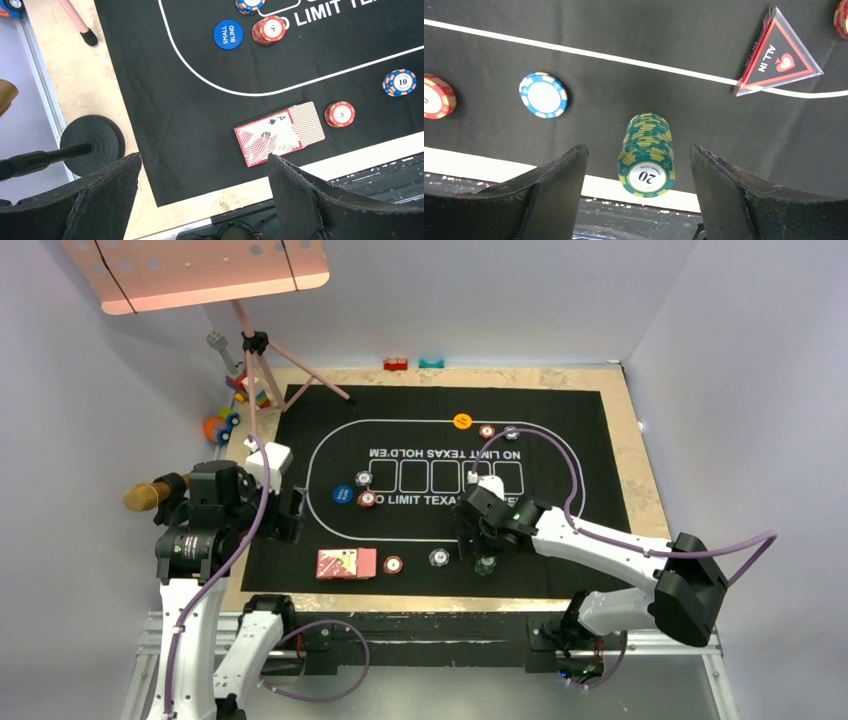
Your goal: Distribute texas hold em gaming equipment
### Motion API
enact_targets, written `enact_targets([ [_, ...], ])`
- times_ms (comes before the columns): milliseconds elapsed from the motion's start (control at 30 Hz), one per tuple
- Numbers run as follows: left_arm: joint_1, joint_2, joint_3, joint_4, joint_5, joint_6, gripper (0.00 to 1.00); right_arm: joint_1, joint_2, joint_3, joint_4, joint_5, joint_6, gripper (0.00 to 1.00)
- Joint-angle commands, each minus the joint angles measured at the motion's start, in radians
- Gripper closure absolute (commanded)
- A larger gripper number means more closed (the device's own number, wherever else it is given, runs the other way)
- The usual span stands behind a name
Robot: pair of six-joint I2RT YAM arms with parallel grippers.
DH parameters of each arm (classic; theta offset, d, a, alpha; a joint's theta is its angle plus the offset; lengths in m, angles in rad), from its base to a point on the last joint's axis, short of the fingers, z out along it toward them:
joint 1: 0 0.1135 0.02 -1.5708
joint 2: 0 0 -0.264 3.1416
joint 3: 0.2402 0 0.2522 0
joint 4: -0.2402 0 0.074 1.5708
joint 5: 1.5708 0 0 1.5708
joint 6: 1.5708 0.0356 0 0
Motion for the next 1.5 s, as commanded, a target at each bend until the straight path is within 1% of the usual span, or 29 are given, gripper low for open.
enact_targets([
  [0, 0.002, 0.001, 0.008, 0.014, -0.005, -0.001, 0.00, 0.004, -0.022, -0.022, -0.019, 0.036, 0.034, 0.24],
  [367, 0.002, 0.003, 0.008, 0.013, -0.005, 0.000, 0.00, 0.012, -0.005, -0.060, 0.003, -0.004, 0.044, 0.29],
  [800, 0.001, 0.000, 0.010, 0.013, -0.009, 0.002, 0.00, 0.019, 0.008, -0.077, 0.024, -0.015, 0.052, 0.39],
  [967, 0.003, 0.000, 0.010, 0.013, -0.010, 0.002, 0.00, 0.019, 0.017, -0.085, 0.036, -0.022, 0.052, 0.46],
  [1267, 0.003, -0.006, 0.010, 0.013, -0.010, 0.001, 0.00, 0.019, 0.017, -0.088, 0.035, -0.023, 0.055, 0.54],
  [1467, 0.003, -0.008, 0.010, 0.012, -0.010, 0.001, 0.00, 0.019, -0.004, -0.059, 0.001, -0.001, 0.057, 0.63],
])
